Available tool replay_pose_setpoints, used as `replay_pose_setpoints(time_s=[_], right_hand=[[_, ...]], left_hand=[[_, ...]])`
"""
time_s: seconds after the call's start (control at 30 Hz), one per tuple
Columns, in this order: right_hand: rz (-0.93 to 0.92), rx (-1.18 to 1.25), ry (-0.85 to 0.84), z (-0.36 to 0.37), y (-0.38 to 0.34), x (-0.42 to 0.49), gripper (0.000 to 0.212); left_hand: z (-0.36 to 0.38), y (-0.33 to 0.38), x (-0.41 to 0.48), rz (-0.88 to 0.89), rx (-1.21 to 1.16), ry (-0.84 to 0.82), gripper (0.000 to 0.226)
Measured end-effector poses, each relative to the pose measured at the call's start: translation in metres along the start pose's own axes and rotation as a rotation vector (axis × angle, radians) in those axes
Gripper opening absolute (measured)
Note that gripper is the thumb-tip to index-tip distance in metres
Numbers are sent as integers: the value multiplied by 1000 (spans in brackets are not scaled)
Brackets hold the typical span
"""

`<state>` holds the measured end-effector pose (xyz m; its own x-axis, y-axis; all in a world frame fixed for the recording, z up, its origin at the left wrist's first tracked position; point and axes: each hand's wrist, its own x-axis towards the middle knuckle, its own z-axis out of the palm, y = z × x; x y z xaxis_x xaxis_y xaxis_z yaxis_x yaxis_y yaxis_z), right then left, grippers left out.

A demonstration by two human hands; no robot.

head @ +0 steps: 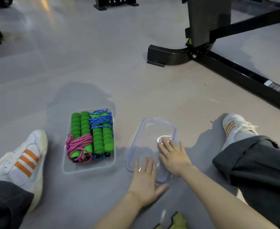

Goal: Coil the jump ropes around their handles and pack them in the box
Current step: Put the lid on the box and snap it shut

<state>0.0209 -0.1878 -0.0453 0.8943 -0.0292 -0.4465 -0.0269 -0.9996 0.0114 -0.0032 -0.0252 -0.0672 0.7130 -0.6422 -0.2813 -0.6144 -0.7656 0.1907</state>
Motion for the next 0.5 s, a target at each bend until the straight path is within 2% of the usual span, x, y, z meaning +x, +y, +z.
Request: replay_pose_setpoints(time_s=[0.07, 0.13, 0.17, 0.2, 0.27, 0.4, 0.5], right_hand=[[56, -34, 34, 7, 3, -2, 65], [101, -2, 59, 11, 3, -5, 85], [107, 8, 88, 13, 3, -6, 89], [107, 0, 172, 16, 3, -5, 83], [110, 37, 267, 11, 8, 3, 59], [104, 222, 357, -16, 24, 27, 52], [283, 428, 272, -29, 40, 52, 37]], left_hand=[[-9, 5, 15, -114, 37, -29, 124], [-14, 9, 27, -209, 19, -22, 104], [-9, 13, 31, -253, -41, -58, 93], [-1, 17, 34, -274, -85, -76, 88], [15, 22, 41, -268, -123, 7, 89], [15, 5, 45, -205, -108, -28, 89], [-4, -33, 53, -45, 29, -48, 95]])
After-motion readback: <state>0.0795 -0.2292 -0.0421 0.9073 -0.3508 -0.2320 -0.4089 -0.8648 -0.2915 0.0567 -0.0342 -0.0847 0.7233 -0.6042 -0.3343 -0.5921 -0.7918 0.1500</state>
